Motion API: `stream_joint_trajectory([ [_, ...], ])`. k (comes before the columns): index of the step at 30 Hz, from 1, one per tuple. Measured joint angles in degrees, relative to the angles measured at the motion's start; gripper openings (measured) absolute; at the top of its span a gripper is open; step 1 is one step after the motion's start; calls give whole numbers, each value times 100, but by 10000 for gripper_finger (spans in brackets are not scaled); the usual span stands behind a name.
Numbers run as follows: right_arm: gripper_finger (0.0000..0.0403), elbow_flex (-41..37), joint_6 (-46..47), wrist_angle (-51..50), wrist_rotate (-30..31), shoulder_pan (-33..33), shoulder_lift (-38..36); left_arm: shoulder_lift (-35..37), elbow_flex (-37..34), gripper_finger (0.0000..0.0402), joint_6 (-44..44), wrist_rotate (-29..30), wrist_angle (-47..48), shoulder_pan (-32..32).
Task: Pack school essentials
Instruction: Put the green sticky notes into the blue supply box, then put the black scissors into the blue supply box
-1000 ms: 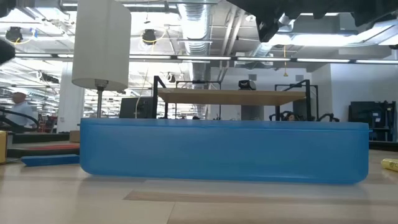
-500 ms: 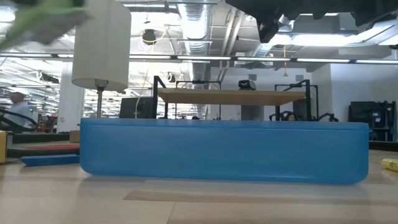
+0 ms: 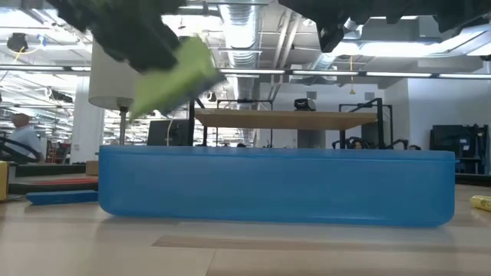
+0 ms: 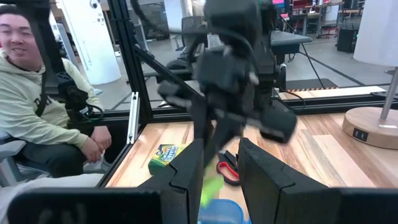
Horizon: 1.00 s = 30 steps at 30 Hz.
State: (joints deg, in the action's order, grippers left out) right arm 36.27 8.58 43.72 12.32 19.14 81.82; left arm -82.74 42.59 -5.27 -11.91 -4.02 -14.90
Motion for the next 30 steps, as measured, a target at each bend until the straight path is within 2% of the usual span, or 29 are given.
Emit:
stream_joint_trajectory([
  [4, 118, 0, 0, -12, 0, -2, 0, -581, 141, 0, -80, -112, -228, 119],
  [11, 118, 0, 5, -90, 0, -2, 0, -1404, 778, 4, -145, -91, 35, 145],
  [17, 118, 0, 42, -158, -2, -2, 0, -1667, 1109, 61, -151, 32, 413, 145],
  [23, 118, 0, 44, -173, -2, -4, 0, -1364, 1141, 123, 18, 171, 694, 147],
  [26, 118, 0, 48, -174, -2, -4, 0, -927, 1139, 132, 95, 267, 1118, 145],
  [30, 118, -2, 61, -202, -2, -4, 0, -137, 1024, 124, 164, 759, 1425, 25],
])
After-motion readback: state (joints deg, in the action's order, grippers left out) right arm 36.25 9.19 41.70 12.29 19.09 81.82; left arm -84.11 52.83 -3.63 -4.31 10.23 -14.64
